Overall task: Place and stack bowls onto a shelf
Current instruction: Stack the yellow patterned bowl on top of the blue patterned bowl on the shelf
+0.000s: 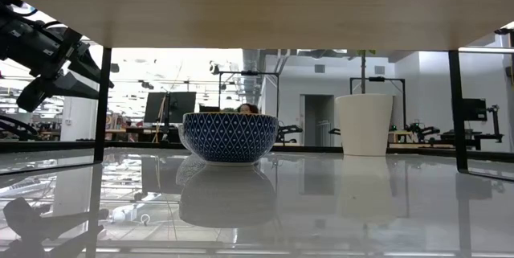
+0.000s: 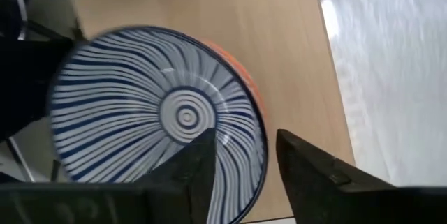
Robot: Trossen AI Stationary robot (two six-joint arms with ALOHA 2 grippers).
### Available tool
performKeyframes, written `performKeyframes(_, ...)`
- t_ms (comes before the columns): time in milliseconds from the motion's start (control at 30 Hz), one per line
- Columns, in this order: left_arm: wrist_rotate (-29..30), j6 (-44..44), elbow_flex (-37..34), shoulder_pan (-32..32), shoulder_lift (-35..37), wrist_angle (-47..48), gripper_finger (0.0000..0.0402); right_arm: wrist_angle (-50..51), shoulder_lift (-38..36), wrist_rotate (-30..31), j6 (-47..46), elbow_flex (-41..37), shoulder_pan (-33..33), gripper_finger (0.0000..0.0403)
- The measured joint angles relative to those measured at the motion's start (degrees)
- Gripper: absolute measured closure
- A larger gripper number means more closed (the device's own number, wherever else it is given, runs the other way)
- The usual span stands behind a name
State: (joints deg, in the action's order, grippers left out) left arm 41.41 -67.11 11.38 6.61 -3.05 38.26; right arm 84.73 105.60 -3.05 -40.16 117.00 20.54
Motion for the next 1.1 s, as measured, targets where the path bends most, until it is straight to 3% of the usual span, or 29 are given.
performKeyframes(233, 0.0, 0.0, 0.0, 0.0, 0.0, 0.0, 0.0273, 0.4, 0.0, 0.3, 4.9, 9.1, -3.3, 0.0209)
performKeyframes(333, 0.0, 0.0, 0.0, 0.0, 0.0, 0.0, 0.0273, -0.7, 0.0, 3.9, 6.7, 13.1, -6.8, 0.0214)
performKeyframes(467, 0.0, 0.0, 0.0, 0.0, 0.0, 0.0, 0.0273, -4.6, 0.7, 7.7, 11.0, 13.8, -12.7, 0.0218)
performKeyframes(733, 0.0, 1.1, 0.0, 0.0, 0.0, 0.0, 0.0273, -10.0, 10.2, 7.5, 21.0, 13.8, -21.1, 0.021)
performKeyframes(867, 0.5, 1.1, 0.0, 0.0, 0.0, 0.0, 0.0273, -11.8, 15.4, 6.2, 25.3, 13.8, -23.2, 0.0201)
performKeyframes(1100, 1.3, 1.4, 0.0, 0.0, 0.0, 0.0, 0.0273, -16.6, 23.2, -3.0, 27.2, 13.7, -26.0, 0.0163)
